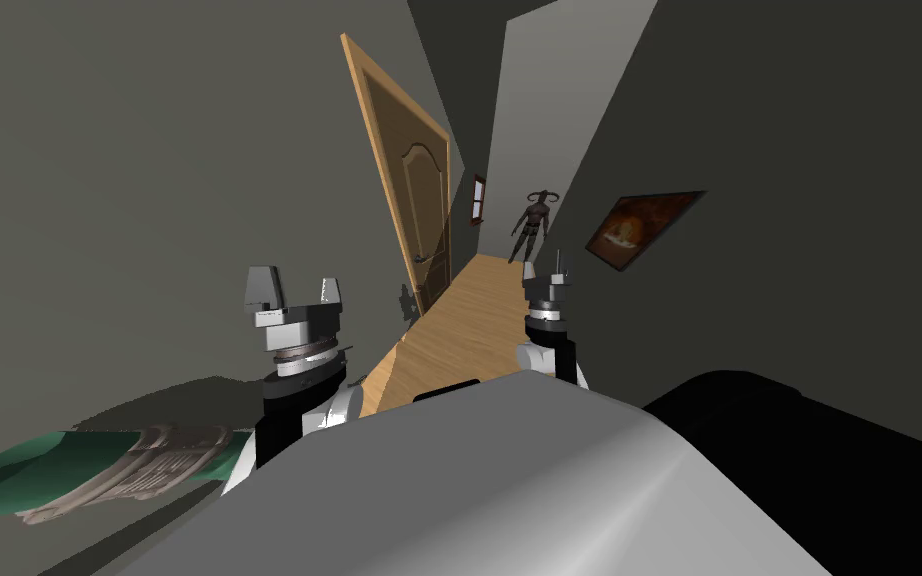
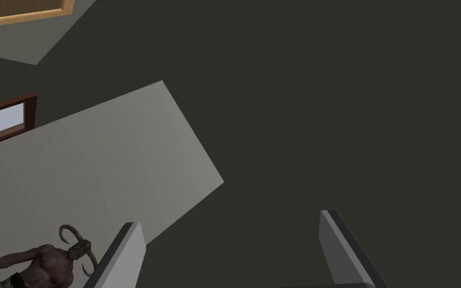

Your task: Pull the door open

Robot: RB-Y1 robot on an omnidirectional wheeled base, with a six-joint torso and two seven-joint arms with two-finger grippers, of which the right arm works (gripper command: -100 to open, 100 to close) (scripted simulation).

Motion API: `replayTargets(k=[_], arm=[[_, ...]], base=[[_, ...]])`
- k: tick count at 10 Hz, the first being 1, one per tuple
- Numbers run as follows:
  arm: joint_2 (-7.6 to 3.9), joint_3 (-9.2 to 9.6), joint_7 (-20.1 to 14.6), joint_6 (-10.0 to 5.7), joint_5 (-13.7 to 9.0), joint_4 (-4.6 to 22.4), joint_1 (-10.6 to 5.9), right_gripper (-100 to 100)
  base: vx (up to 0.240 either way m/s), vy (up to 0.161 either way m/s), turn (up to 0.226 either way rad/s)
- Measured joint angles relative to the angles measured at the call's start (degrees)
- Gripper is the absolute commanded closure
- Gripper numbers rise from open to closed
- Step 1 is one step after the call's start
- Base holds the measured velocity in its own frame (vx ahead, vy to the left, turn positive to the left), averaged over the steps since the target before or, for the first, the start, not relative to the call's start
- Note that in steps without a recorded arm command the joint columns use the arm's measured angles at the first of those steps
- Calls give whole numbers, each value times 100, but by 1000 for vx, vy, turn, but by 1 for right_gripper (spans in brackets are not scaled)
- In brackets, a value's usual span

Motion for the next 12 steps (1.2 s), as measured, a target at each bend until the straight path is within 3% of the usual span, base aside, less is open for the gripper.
replayTargets(k=[12], arm=[[-522, 226, -161, -350, -76, 1428, -425, -100]], base=[[103, -19, 108]])
